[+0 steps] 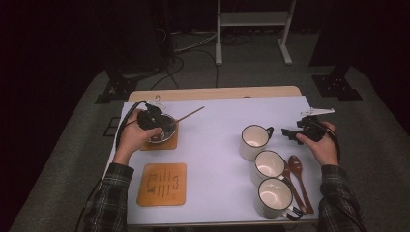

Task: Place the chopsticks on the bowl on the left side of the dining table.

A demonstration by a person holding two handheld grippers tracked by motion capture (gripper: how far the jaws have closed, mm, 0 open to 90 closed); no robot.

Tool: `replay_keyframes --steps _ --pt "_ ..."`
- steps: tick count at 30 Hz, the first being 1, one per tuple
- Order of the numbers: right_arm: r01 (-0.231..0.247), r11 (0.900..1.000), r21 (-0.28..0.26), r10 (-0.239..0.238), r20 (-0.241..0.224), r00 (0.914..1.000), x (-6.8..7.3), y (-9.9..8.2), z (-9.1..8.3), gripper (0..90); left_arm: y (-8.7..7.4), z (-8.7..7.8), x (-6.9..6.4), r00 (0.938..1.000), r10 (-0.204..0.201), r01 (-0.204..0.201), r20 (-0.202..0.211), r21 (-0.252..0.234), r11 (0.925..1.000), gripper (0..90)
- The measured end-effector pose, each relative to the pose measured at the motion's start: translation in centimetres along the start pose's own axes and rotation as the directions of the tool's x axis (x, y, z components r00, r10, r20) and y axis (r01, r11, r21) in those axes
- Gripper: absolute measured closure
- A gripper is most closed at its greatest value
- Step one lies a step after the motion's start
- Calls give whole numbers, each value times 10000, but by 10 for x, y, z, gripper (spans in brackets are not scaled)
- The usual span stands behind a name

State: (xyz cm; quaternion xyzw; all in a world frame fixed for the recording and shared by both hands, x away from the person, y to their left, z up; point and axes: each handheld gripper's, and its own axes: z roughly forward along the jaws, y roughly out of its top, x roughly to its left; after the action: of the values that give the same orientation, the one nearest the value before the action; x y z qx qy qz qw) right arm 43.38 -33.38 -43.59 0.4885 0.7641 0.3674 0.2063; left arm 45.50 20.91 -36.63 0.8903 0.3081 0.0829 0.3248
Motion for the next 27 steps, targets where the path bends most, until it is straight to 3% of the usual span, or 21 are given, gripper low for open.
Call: replay_keyframes --steps 4,16,20,27 --pt "-31 9998 183 25 342 9994 0 -3 6 199 -2 2 6 10000 -22 22 19 -8 10000 842" --pt "-160 9979 627 113 754 9971 -3 -14 18 194 -11 4 19 9991 -325 327 -274 62 9994 842" --pt "-190 9981 582 149 699 9974 -5 -17 19 187 -13 5 23 9983 -335 342 -483 148 9993 842" --pt "-171 9990 407 143 685 9976 -5 -19 20 182 -19 6 34 9972 -555 558 -501 52 9984 842"
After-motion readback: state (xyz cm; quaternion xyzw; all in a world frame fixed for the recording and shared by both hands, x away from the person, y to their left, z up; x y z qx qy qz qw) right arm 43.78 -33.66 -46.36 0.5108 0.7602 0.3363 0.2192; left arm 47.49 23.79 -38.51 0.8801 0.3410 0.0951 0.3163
